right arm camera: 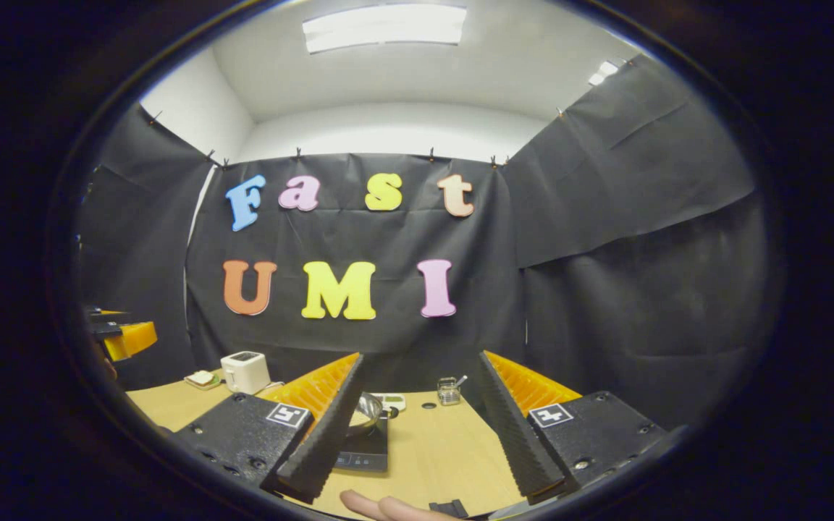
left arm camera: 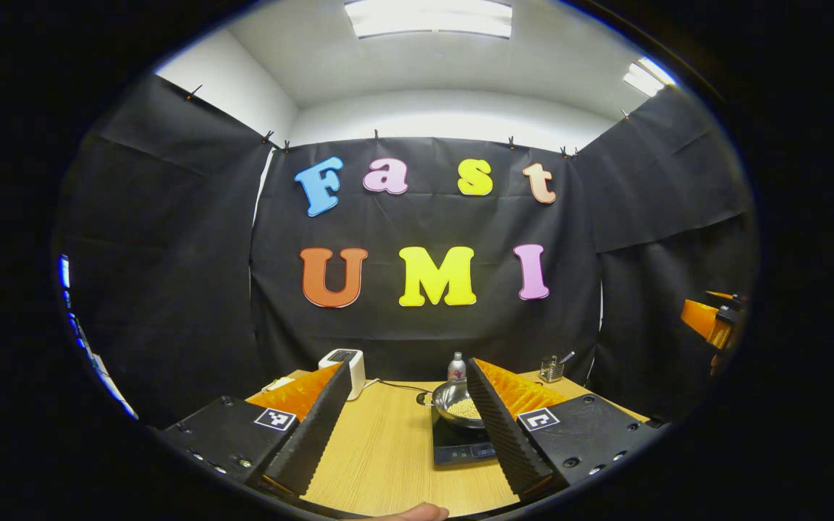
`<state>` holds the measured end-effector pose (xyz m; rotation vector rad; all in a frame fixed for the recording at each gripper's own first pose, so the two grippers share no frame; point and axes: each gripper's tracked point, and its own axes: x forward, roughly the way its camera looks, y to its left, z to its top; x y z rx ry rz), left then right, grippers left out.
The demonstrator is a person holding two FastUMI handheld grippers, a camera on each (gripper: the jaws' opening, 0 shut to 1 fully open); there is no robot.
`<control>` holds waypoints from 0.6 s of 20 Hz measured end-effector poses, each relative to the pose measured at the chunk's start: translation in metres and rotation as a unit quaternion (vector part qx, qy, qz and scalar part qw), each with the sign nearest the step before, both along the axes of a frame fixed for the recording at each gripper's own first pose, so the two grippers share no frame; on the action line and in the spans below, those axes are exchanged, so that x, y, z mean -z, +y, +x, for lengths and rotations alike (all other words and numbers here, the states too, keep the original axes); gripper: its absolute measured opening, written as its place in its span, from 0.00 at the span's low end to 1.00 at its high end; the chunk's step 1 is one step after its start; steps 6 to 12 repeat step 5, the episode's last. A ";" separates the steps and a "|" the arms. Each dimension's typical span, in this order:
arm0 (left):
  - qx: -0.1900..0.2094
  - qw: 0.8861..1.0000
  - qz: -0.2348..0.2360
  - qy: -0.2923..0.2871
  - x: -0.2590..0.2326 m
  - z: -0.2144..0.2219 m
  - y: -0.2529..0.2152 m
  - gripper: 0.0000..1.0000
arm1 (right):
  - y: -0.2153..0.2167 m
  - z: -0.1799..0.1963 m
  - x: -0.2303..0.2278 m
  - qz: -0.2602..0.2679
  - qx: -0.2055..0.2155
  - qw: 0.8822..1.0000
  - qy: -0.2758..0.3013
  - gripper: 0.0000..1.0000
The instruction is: First push the handle of the pot to place it horizontally, then grasp the pot with both hands and set it on the induction cooktop.
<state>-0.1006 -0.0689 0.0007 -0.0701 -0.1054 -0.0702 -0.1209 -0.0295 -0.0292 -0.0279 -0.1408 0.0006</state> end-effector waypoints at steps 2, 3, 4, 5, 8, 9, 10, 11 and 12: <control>0.001 1.000 0.001 0.001 0.000 -0.001 0.001 0.95 | 0.000 0.000 0.001 0.003 -0.001 1.000 0.001 0.94; 0.000 1.000 0.001 0.000 -0.001 -0.001 0.002 0.95 | -0.002 0.001 0.003 0.005 0.000 1.000 0.002 0.94; 0.001 1.000 0.001 0.000 0.001 -0.001 0.001 0.95 | -0.002 0.000 0.002 0.005 -0.001 1.000 0.001 0.95; 0.003 1.000 0.002 0.000 0.002 -0.001 0.000 0.95 | -0.003 0.000 0.003 0.004 -0.001 1.000 0.000 0.95; 0.003 1.000 0.002 0.000 0.002 -0.001 0.000 0.95 | -0.003 0.000 0.003 0.004 -0.001 1.000 0.000 0.95; 0.003 1.000 0.002 0.000 0.002 -0.001 0.000 0.95 | -0.003 0.000 0.003 0.004 -0.001 1.000 0.000 0.95; 0.003 1.000 0.002 0.000 0.002 -0.001 0.000 0.95 | -0.003 0.000 0.003 0.004 -0.001 1.000 0.000 0.95; 0.003 1.000 0.002 0.000 0.002 -0.001 0.000 0.95 | -0.003 0.000 0.003 0.004 -0.001 1.000 0.000 0.95; 0.003 1.000 0.002 0.000 0.002 -0.001 0.000 0.95 | -0.003 0.000 0.003 0.004 -0.001 1.000 0.000 0.95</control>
